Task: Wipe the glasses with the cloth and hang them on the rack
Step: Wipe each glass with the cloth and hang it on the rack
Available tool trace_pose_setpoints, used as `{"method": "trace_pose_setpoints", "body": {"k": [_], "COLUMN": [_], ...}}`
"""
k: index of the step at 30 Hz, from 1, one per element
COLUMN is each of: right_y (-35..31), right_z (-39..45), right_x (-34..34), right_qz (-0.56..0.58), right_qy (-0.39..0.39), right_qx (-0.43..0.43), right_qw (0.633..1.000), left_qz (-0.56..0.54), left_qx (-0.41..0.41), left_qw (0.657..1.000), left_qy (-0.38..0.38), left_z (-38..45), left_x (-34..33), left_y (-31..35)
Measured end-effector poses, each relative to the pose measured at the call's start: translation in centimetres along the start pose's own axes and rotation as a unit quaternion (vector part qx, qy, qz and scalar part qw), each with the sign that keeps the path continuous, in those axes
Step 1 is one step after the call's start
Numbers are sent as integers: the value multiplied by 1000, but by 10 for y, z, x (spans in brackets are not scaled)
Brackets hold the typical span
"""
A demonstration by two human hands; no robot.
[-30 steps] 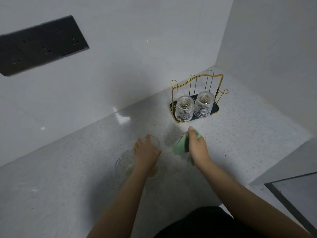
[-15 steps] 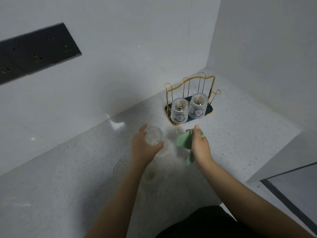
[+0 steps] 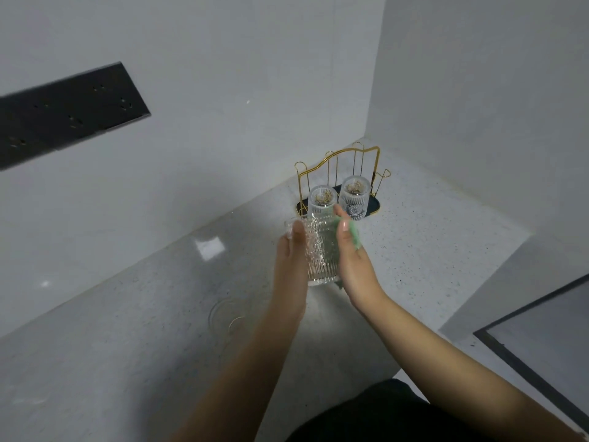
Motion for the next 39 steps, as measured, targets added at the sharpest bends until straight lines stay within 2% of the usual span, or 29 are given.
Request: {"method": "trace_pose_setpoints", "body": {"k": [2,6,10,12,14,17,21,23,27,29,31,34,37,39], "right_y": [-3,-2,-3,-9,-18,-22,-27,-24,-22,-25,-25,-18,-26,-27], "right_z": [0,-8,-31,-34,-28,-17,-41,-41,-17,-22,-32,-39,-38,-29], "right_x": [4,6,-9,-11,-5,6,-19,-18,0,-6,-15,-18,-18,-14], "right_qz": [-3,-3,-69,-102,-93,-32,-146,-146,19,-15,-61,-106,-129,-78], "right_qy": [18,14,-24,-14,19,50,-4,-6,35,38,31,33,18,9], "right_qx": [-4,-6,92,132,110,20,114,132,3,30,81,111,157,112], "right_qw": [1000,1000,993,986,989,998,983,980,999,999,994,988,979,991], "left_qz": [22,4,-53,-60,-73,-88,-129,-120,-153,-171,-153,-35,-2,-21], "left_qx": [-5,-1,31,37,46,54,23,1,-19,-31,-49,-70,-106,-131], "left_qw": [999,999,998,998,996,995,991,993,987,982,981,993,991,987], "left_qy": [-48,-45,15,0,-14,-10,3,-9,-43,-76,-113,-92,-87,-86], "left_z": [-9,-18,-17,-21,-27,-34,-24,-22,-26,-24,-22,-27,-32,-35], "left_x": [-8,-10,-2,-3,-9,-15,-5,-2,-12,-12,-7,1,-3,-8], "left_y": [0,5,15,17,14,9,12,16,17,21,25,32,39,40]}}
Point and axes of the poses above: each hand's wrist, its own z-axis towards the middle knuckle, its own x-axis out of the back of the hand, y = z × x, the point moved 4 cm from there along z, towards the middle knuckle, and after that the axes turned 8 degrees about -y, right-handed, at the moved point
